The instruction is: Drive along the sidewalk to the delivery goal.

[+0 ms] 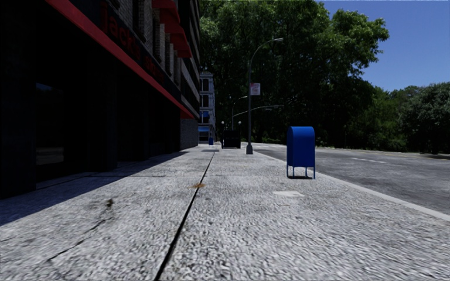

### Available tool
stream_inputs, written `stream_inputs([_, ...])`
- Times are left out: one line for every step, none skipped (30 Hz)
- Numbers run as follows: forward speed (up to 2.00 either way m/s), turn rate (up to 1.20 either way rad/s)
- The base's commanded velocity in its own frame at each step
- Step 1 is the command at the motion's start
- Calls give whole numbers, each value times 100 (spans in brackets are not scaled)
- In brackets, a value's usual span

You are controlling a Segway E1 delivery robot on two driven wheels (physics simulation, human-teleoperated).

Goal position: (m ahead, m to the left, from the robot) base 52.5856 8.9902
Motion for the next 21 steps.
stream_inputs([200, 0])
stream_inputs([200, 0])
stream_inputs([200, 0])
stream_inputs([200, 0])
stream_inputs([200, 0])
stream_inputs([200, 0])
stream_inputs([200, 0])
stream_inputs([200, 0])
stream_inputs([200, 0])
stream_inputs([200, 0])
stream_inputs([200, 0])
stream_inputs([200, 0])
stream_inputs([200, 0])
stream_inputs([200, 0])
stream_inputs([200, 0])
stream_inputs([200, 0])
stream_inputs([200, 0])
stream_inputs([200, 0])
stream_inputs([200, 0])
stream_inputs([200, 0])
stream_inputs([200, 0])
